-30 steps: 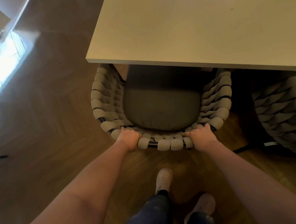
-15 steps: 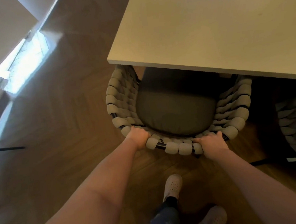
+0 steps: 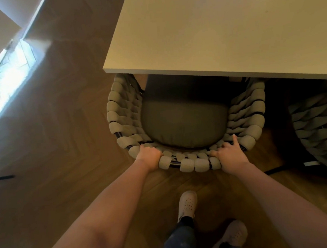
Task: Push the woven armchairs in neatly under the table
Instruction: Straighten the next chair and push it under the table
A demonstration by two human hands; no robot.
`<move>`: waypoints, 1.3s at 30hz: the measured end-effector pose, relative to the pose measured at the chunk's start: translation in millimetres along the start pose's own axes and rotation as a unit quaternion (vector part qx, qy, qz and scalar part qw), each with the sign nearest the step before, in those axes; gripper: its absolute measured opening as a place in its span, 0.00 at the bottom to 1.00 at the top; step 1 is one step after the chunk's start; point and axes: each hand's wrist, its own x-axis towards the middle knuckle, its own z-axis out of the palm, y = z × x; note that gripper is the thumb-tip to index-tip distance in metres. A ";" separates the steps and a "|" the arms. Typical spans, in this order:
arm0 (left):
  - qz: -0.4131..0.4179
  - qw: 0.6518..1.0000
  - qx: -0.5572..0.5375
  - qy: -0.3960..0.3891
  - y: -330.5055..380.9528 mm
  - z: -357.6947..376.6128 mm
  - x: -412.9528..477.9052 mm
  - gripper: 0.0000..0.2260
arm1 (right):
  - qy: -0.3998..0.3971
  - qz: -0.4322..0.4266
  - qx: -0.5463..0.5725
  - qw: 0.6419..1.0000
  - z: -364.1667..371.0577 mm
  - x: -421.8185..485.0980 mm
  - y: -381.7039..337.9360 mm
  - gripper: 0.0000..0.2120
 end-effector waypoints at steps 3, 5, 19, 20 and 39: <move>0.003 1.000 0.011 0.000 2.0 -0.8 1.1 0.09 | 0.003 -0.003 0.008 1.000 1.2 0.2 2.4 0.23; 0.005 1.000 0.016 -0.002 4.3 -0.9 1.6 0.09 | 0.002 -0.006 0.008 1.000 2.8 -0.3 4.3 0.23; 0.007 1.000 0.005 0.000 3.5 4.3 2.5 0.12 | -0.016 0.040 0.027 0.999 4.4 -3.8 -1.4 0.22; 0.004 1.000 0.009 0.002 3.9 4.7 1.4 0.11 | -0.009 0.043 0.025 0.999 5.1 -5.2 -3.0 0.22; 0.011 0.999 0.042 -0.029 4.9 -5.6 5.2 0.17 | 0.006 -0.007 0.027 1.000 7.5 1.8 5.4 0.23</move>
